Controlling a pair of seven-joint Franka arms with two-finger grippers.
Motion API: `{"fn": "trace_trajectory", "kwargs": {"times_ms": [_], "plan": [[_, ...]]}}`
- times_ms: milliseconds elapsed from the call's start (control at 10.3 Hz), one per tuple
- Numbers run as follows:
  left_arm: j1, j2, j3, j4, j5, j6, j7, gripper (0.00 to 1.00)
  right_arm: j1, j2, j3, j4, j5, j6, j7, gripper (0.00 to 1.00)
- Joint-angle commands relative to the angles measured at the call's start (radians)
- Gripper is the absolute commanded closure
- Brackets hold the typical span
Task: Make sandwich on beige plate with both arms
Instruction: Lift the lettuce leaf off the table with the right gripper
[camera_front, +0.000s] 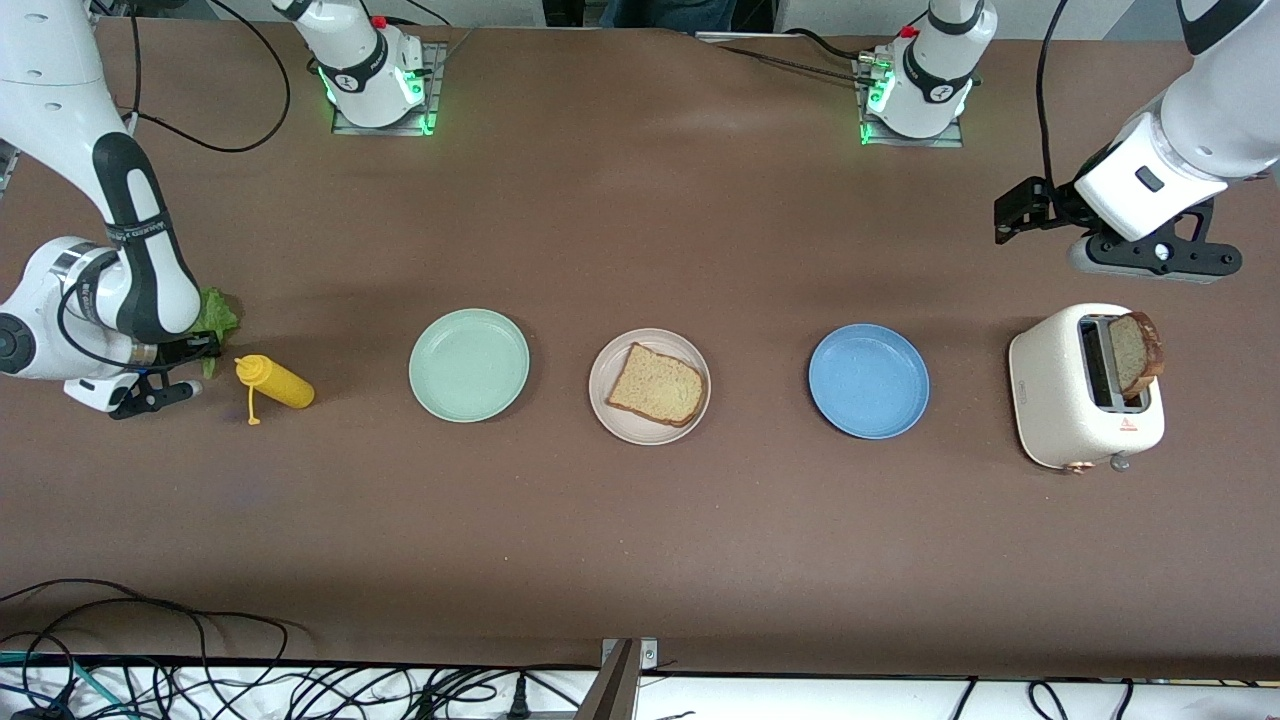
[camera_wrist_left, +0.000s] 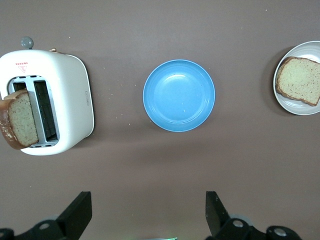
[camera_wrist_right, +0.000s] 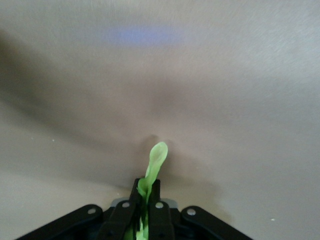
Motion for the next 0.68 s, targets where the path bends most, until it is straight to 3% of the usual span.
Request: {"fn": "trace_trajectory", "kwargs": {"times_ms": [0, 388, 581], "plan": [[0.004, 0.000, 0.002, 0.013, -0.020, -0.010, -0.002, 0.00, -0.003, -0.043, 0.011, 0.083, -0.006, -0.131, -0.017, 1.00], [0.004, 0.000, 0.002, 0.013, -0.020, -0.010, -0.004, 0.00, 0.026, -0.047, 0.017, 0.439, 0.014, -0.613, 0.015, 1.00], [0.004, 0.000, 0.003, 0.013, -0.020, -0.010, -0.002, 0.00, 0.045, -0.048, 0.016, 0.553, 0.132, -0.779, 0.157, 1.00]]}}
